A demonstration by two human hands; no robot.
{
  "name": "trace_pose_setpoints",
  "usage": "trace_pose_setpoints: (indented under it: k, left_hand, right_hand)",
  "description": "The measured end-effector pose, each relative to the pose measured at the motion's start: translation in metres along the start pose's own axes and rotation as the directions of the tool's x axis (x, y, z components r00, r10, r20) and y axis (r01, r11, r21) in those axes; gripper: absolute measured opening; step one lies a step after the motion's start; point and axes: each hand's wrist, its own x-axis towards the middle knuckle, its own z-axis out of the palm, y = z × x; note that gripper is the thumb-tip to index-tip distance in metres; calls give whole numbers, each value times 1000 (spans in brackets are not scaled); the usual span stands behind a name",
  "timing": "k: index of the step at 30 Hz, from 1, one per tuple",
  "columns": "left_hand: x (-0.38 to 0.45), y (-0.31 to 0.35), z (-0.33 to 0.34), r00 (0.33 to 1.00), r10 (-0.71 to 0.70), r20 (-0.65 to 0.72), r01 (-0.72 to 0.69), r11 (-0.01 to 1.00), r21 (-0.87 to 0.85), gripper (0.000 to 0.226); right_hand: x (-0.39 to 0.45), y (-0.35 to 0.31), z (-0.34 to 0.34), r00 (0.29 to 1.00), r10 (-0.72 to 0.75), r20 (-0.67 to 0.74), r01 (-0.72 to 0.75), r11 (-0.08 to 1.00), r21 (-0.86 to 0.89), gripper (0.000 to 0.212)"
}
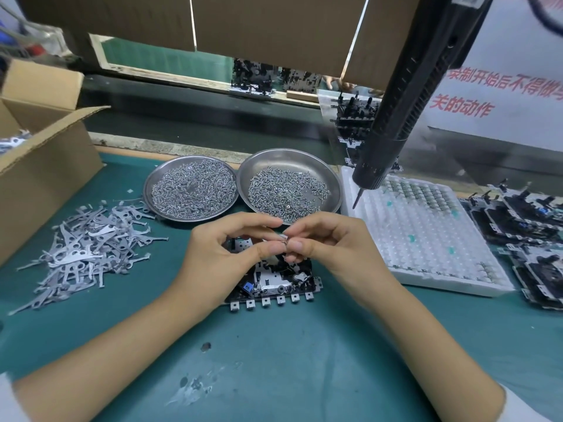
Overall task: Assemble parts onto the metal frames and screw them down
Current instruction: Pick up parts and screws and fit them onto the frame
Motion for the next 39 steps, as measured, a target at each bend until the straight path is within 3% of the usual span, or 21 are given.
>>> trace_pose_setpoints:
  k: [8,14,22,27,29,31,35,37,39]
  left_hand:
    - [-2,0,0,998,25,62,-30,997,72,25]
    - [-3,0,1,982,152,112,-173,961,213,26]
    - [-2,-1,1,967,202,153,-236,940,248,31]
    - [-1,-1,1,983,165,84,-180,959,217,19]
    - [-2,-2,-1,996,82,20,-84,982,170,18]
    - [-2,-2,-1,999,6,-34,-2,993,121,18]
    - [1,-2,0,994,-53,-96,62,994,93,15]
    - [2,-2,0,992,-62,-108,74,991,109,14]
    - [2,-1,1,991,-65,-120,78,991,110,13]
  right_hand:
    - [0,-6,-7,996,47,69,-42,996,-78,28]
    - [0,-5,-10,987,136,84,-128,987,-102,34]
    - [0,-6,-6,993,112,48,-105,985,-134,16]
    - [-1,-30,-26,989,144,36,-126,944,-305,8]
    - [-5,-43,-49,987,161,-1,-142,868,-475,12]
    - [-10,-50,-79,983,127,-134,-183,759,-625,21]
    - [-13,-40,-144,869,-121,-480,-369,488,-791,27]
    - [-10,-35,-168,829,-148,-539,-460,367,-808,33]
    - [-8,-32,-181,850,-96,-518,-475,287,-832,40]
